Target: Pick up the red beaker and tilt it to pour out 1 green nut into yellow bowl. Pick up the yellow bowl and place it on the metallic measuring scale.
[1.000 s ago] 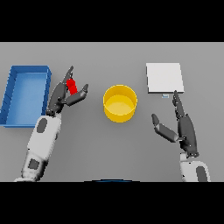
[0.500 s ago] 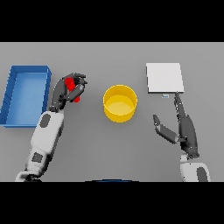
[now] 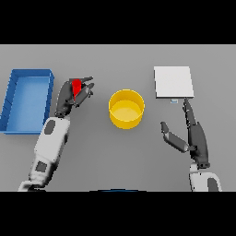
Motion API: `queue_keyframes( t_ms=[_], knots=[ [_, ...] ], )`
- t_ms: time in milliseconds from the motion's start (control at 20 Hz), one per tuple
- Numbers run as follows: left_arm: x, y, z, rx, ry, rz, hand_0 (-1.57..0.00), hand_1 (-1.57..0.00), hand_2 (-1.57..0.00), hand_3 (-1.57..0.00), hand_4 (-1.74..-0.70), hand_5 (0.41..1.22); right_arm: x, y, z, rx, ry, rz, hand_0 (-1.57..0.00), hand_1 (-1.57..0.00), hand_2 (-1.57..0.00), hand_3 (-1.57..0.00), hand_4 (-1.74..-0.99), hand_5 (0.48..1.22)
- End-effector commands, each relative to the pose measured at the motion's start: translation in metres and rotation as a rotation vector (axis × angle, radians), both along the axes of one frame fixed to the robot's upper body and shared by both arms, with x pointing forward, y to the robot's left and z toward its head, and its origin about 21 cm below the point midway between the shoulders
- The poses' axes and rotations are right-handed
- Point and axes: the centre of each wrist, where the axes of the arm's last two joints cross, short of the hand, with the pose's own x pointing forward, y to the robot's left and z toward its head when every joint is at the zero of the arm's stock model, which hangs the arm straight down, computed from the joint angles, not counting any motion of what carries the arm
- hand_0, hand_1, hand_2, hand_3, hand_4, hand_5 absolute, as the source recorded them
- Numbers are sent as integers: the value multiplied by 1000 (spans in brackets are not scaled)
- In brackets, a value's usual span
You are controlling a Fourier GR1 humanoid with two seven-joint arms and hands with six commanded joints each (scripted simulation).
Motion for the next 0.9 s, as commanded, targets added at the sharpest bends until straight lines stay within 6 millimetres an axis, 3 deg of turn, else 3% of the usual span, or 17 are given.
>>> queue_keyframes(
  t_ms=[0,200,450,850],
  knots=[
    [2,-4,4,-16,-12,10,-1509,-1511,-1513,-1491,-1664,1128,2,-1,-2,-6,20,-12,1,1,1,1,-1258,646],
    [1,-1,27,10,-78,7,-1545,-1546,-1547,-1538,-1709,1114,4,-1,1,-20,0,-4,1,1,1,1,-1263,652],
    [10,-8,66,281,-100,-105,-1563,-1563,-1563,-1560,-1731,1124,1,-5,0,-35,-8,8,1,1,1,1,-1253,666],
    [7,-30,78,571,-65,-176,-1567,-1567,-1567,-1565,-1736,1117,3,0,2,-46,10,-2,1,1,1,1,-1255,681]
  ],
)
